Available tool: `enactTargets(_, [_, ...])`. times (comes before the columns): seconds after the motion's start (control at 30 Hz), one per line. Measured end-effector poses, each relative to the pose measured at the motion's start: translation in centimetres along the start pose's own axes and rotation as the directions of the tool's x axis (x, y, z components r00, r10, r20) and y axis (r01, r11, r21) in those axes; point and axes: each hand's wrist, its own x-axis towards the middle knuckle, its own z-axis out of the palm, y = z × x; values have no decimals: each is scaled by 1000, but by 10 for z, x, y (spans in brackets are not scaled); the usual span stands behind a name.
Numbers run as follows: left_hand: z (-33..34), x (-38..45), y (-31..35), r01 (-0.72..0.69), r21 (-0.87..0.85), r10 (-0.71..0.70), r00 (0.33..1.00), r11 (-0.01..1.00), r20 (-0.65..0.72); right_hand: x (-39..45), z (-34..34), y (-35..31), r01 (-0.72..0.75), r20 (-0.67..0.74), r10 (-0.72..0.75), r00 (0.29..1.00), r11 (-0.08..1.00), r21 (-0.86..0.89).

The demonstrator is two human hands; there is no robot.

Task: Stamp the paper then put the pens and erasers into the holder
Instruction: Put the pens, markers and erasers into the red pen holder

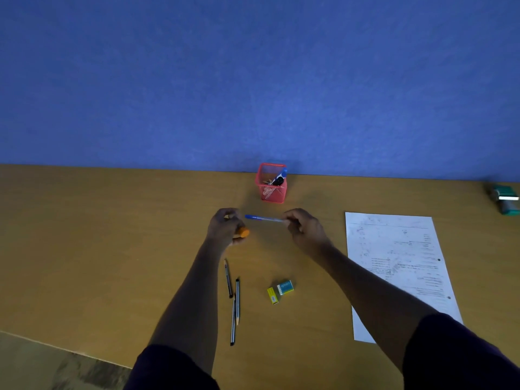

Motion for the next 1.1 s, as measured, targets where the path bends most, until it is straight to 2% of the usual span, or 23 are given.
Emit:
enactTargets(0.13, [7,1,11,-170,81,172,985,982,-21,10,-4,-11,74,-163,-52,985,989,131])
enactTargets(0.27, [23,-1,34,-352,104,364,921,930,-143,26,-14,-30,186,-336,-122,934,969,165])
enactTargets(0.37, [35,2,53,-439,68,443,873,896,-203,41,-23,-41,204,-452,-93,887,958,202])
enactTargets(0.47, [47,3,70,-487,145,508,827,861,-238,56,-34,-50,184,-525,-50,849,961,205])
enactTargets(0.57, [56,2,81,-520,287,582,784,805,-213,67,-43,-53,170,-519,-66,852,973,155])
enactTargets(0.67, [62,1,85,-563,490,681,726,665,-90,78,-49,-51,130,-453,-79,888,988,82])
enactTargets(0.73, [65,3,87,-566,561,697,716,604,-28,88,-51,-50,109,-390,-94,916,994,18])
enactTargets(0.83, [68,8,87,-561,611,698,716,558,20,104,-52,-48,83,-277,-100,956,994,-71])
enactTargets(0.93, [69,13,84,-560,668,701,708,490,79,112,-52,-51,1,-182,-15,983,997,-78])
enactTargets(1.0, [71,15,81,-561,695,709,697,451,102,111,-53,-51,-20,-178,6,984,997,-74])
enactTargets(1.1, [74,20,79,-559,678,690,716,477,105,101,-52,-48,25,-229,-41,973,997,-72])
